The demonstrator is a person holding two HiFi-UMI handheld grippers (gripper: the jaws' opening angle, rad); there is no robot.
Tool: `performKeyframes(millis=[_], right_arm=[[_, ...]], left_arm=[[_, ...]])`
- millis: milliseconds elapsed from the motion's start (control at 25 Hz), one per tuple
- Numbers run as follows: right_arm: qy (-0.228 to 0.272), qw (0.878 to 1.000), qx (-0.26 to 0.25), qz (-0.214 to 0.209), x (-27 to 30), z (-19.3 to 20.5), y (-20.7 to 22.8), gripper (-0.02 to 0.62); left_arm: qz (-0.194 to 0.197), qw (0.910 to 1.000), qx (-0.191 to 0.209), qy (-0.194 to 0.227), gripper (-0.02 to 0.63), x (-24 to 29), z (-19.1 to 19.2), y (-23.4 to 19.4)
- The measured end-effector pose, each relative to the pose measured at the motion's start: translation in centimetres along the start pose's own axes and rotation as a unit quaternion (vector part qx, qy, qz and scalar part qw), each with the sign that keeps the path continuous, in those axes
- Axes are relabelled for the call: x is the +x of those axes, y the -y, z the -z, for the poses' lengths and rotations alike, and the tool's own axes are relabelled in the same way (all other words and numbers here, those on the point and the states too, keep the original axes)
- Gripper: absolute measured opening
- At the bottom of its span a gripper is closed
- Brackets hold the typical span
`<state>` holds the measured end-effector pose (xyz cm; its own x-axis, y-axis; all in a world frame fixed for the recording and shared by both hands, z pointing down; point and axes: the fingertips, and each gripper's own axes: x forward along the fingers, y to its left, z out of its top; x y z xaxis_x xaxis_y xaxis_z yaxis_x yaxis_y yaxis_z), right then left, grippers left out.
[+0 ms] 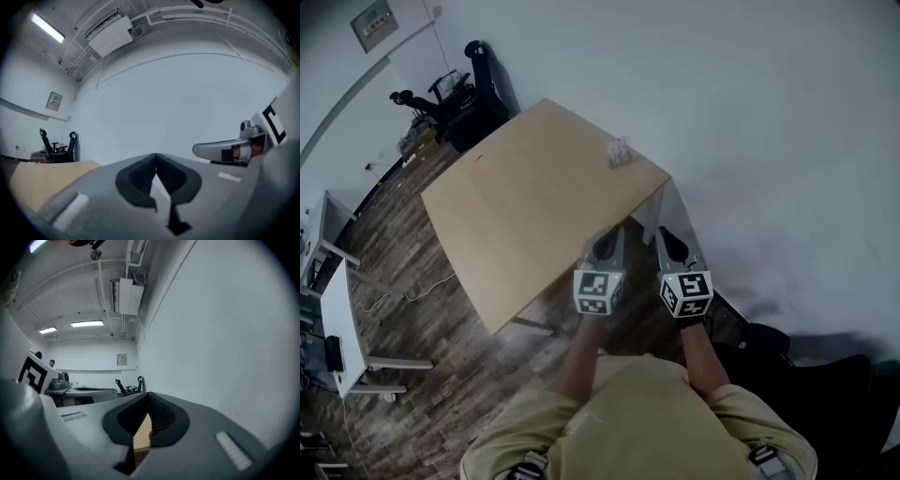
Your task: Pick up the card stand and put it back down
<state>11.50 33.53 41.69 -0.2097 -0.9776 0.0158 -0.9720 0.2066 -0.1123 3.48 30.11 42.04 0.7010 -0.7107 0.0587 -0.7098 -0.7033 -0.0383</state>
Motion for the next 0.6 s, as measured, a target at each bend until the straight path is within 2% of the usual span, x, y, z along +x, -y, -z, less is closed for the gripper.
performKeyframes(millis=[240,360,600], right_arm=[[-0.005,1.0,0.015,-0.003,-1.3,1.3,1.3,0.005],[-0.009,1.0,0.022,-0.014,-0.9,2.6,1.0,0.005],[-0.009,0.999,0.037,-0.011,1.2,3.0,1.6,0.005]], left_arm=[[-0.002,0.9999,0.003,-0.01,0.003,-0.5,1.0,2.2],[-0.011,0.9996,0.007,-0.026,0.003,-0.5,2.9,1.8],[-0.017,0.9995,0.001,-0.028,0.003,1.1,3.4,0.0]])
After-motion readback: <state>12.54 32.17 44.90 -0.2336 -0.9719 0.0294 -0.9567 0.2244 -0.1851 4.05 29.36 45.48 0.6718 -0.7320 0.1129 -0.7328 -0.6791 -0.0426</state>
